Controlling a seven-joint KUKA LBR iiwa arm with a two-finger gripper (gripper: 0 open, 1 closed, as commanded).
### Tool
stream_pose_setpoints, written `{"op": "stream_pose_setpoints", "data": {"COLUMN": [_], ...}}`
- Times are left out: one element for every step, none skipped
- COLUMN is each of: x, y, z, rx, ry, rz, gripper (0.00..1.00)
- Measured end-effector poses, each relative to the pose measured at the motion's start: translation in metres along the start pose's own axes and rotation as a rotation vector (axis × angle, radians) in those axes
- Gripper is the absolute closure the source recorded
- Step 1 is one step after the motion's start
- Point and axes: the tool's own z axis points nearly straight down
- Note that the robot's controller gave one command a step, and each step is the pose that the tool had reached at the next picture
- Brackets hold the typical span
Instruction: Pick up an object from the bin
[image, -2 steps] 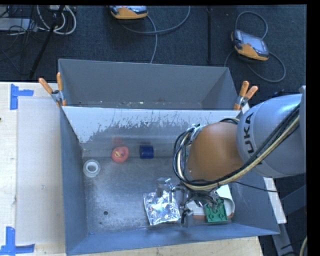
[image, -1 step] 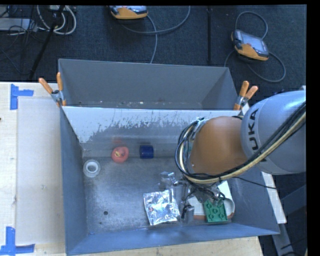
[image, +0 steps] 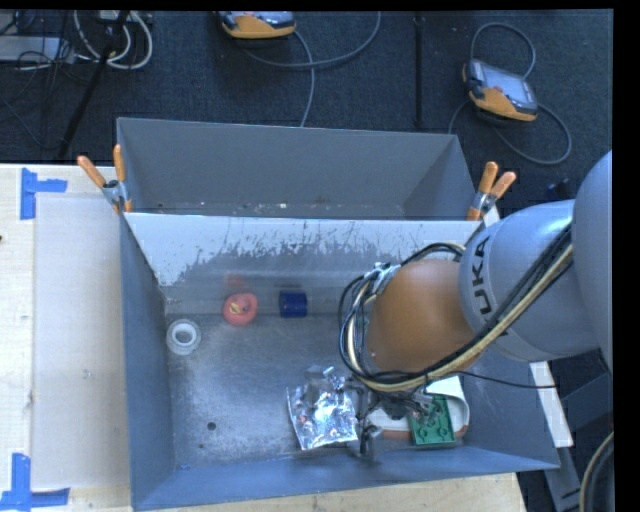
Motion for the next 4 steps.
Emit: {"op": "stream_pose_setpoints", "data": {"x": [-0.001, 0.0, -0.002, -0.003], "y": [0.0, 0.0, 0.0, 0.0], "z": [0.0, 0.0, -0.057, -0.088], "rx": [0.0, 0.0, 0.001, 0.001], "ry": [-0.002, 0.0, -0.003, -0.001], "rz": [0.002, 0.003, 0.006, 0.009], "gripper": [0.0, 1.0, 1.0, 1.0]}}
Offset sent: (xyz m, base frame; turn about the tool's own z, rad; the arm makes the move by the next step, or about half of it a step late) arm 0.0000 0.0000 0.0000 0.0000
